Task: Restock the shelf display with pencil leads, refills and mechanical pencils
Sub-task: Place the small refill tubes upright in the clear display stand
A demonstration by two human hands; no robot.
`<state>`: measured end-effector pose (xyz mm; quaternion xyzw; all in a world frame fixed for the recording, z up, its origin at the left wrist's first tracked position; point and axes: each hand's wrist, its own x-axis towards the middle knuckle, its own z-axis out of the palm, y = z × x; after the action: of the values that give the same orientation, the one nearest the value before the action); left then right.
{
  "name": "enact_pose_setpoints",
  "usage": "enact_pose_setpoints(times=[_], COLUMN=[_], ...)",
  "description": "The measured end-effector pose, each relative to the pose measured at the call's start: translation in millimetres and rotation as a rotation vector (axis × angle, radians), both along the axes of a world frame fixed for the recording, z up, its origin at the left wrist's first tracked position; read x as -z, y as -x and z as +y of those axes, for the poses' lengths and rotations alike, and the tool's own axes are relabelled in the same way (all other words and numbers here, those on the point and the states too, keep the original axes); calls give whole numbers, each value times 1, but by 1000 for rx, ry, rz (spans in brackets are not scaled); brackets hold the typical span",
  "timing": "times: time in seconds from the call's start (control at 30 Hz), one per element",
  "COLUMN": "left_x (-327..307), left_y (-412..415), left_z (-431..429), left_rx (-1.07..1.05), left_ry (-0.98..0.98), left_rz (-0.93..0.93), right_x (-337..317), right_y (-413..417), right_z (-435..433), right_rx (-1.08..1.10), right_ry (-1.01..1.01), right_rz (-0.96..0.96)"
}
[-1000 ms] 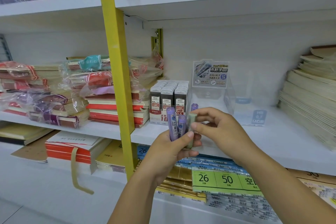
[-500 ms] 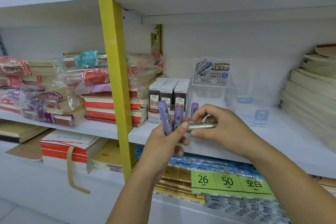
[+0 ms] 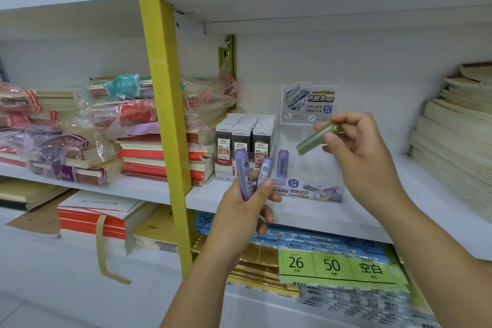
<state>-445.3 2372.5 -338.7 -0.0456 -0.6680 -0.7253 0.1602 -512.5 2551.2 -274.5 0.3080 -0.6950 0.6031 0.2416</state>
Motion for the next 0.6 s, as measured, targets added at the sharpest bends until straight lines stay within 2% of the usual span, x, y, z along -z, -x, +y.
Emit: enact_pose_setpoints(times=[0.27,0.6], left_x=[2,2], left_y=[2,0], left_z=[2,0], left_rx=[10,23], left_ry=[-20,-57], left_rz=[-39,-69], right_x=[15,19], right_y=[15,19], right_z=[-5,-10], right_rx=[29,18], right_ry=[-292,-297], right_rz=[-51,-82])
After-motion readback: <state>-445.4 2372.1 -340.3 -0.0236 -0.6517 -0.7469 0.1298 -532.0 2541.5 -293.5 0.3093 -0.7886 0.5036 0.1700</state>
